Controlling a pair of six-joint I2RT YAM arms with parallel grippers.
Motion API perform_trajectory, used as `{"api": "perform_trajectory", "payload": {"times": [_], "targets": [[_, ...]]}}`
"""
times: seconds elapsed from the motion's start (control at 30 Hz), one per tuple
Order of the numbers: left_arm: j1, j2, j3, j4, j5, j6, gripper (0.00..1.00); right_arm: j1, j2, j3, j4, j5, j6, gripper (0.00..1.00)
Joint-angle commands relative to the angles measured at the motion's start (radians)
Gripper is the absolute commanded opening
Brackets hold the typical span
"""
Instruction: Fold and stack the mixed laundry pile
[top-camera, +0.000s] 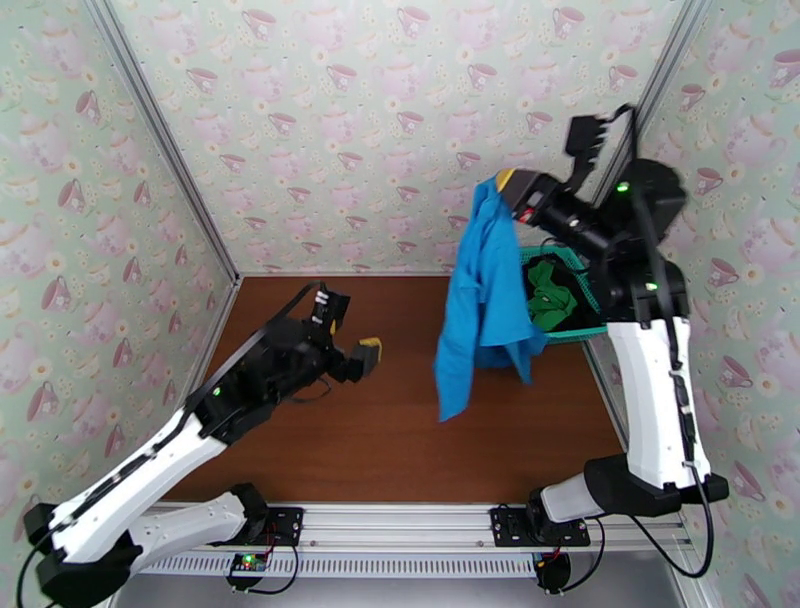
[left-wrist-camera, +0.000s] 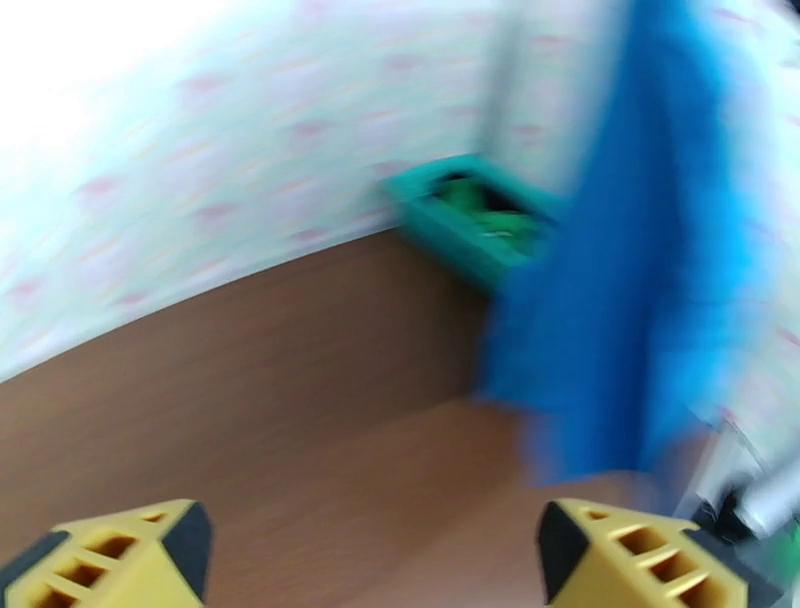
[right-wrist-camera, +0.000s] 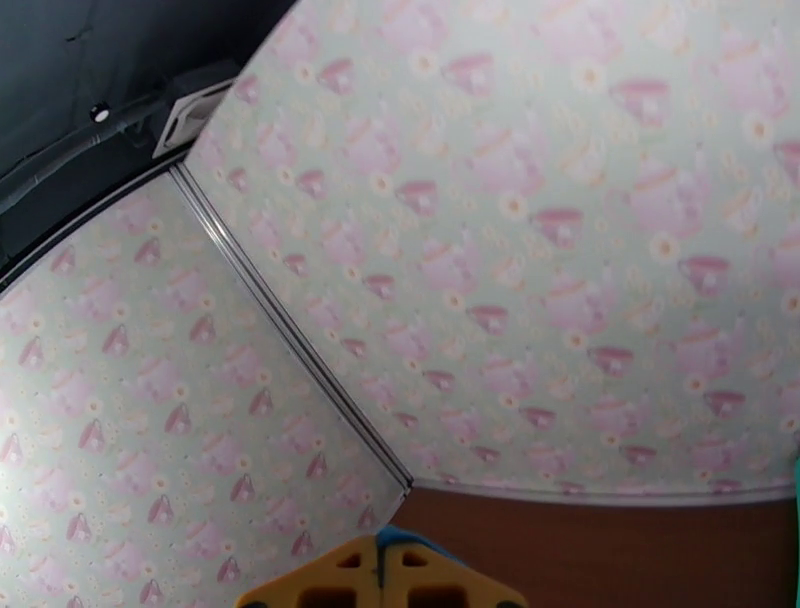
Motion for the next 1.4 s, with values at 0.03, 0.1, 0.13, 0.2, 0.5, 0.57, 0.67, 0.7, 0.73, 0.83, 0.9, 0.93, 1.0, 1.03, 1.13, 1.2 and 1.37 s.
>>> {"api": "perform_trajectory", "payload": {"times": [0.03,0.1,0.13,0.2,0.5,0.57,0.67,0.7,0.73,0.83,0.9,0.93,1.0,1.03,1.13,1.2,1.37], "targets": [[-0.075,0.028,-0.064,0.063,0.031,0.079,1.00,0.054,-0.029,-0.108,0.057,0.057,-0.030,0.00],[-0.074,0.089,-0.054,0.080,0.012,0.142,1.00,0.077,-0.040,-0.143,0.059,0.060,-0.038,0.00],[-0.069,0.113,-0.049,0.096,0.001,0.182,1.00,0.084,-0.046,-0.156,0.057,0.060,-0.038,0.00],[-0.031,0.167,-0.039,0.133,-0.006,0.276,1.00,0.090,-0.064,-0.181,0.050,0.053,-0.043,0.00],[0.311,0.287,0.021,0.260,0.486,0.402,1.00,0.091,-0.138,-0.258,0.005,0.002,-0.080,0.00],[0.335,0.341,0.085,0.214,0.566,0.426,1.00,0.090,-0.139,-0.269,0.002,-0.010,-0.077,0.00],[0.348,0.439,0.188,0.121,0.683,0.445,1.00,0.090,-0.134,-0.270,-0.006,-0.028,-0.076,0.00],[0.348,0.475,0.222,0.090,0.721,0.447,1.00,0.090,-0.133,-0.268,-0.010,-0.034,-0.075,0.00],[0.348,0.503,0.246,0.070,0.759,0.447,1.00,0.090,-0.132,-0.266,-0.016,-0.035,-0.077,0.00],[0.341,0.578,0.291,0.052,0.863,0.429,1.00,0.091,-0.132,-0.261,-0.032,-0.038,-0.081,0.00],[0.332,0.609,0.294,0.064,0.910,0.409,1.00,0.090,-0.134,-0.258,-0.046,-0.038,-0.085,0.00],[0.325,0.618,0.291,0.067,0.927,0.401,1.00,0.091,-0.135,-0.257,-0.049,-0.038,-0.086,0.00],[0.315,0.627,0.274,0.079,0.952,0.388,1.00,0.091,-0.140,-0.259,-0.053,-0.038,-0.086,0.00],[0.309,0.627,0.262,0.092,0.954,0.382,1.00,0.091,-0.139,-0.260,-0.053,-0.039,-0.086,0.00],[0.290,0.625,0.213,0.165,0.921,0.363,1.00,0.090,-0.140,-0.265,-0.049,-0.041,-0.078,0.00],[0.282,0.638,0.204,0.208,0.888,0.349,1.00,0.091,-0.137,-0.270,-0.041,-0.046,-0.070,0.00],[0.274,0.666,0.209,0.295,0.831,0.282,0.96,0.091,-0.142,-0.290,-0.025,-0.056,-0.055,0.00]]}}
